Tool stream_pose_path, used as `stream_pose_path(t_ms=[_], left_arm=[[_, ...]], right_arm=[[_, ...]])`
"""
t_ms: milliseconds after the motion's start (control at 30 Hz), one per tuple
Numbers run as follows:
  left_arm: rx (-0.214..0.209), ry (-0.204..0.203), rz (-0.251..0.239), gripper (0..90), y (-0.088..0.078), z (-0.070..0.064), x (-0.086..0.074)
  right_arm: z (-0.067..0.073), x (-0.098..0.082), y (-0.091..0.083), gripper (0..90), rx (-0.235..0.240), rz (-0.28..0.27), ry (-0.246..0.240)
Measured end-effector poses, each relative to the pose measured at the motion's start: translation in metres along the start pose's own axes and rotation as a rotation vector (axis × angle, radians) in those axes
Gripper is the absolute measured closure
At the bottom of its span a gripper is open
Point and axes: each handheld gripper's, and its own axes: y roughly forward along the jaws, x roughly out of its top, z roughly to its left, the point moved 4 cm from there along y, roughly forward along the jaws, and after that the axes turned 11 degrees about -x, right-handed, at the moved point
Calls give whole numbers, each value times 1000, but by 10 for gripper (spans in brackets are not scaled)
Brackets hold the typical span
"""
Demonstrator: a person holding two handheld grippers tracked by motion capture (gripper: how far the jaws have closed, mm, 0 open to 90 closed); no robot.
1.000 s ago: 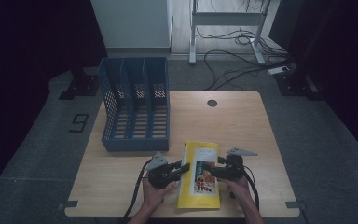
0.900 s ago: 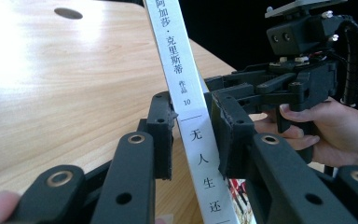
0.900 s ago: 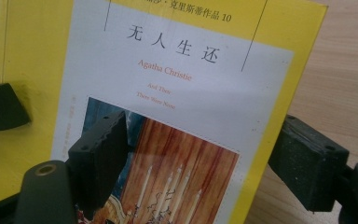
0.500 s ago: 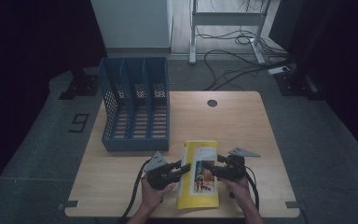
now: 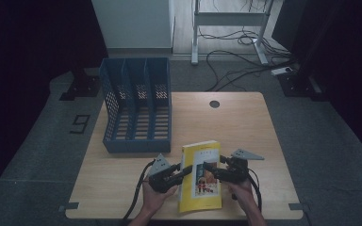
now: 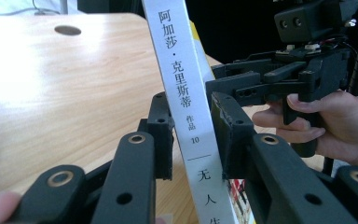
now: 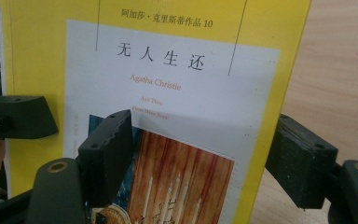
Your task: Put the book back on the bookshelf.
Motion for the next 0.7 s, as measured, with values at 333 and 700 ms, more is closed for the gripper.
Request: stream_pose_path(t_ms=[333, 700], left_arm=[[-3, 73, -64, 736, -9, -17, 11], [-28, 41, -47, 732, -8, -11, 11]], right_arm=[[14, 17, -21, 264, -22, -94, -48], [17, 16, -20, 278, -46, -102, -82]])
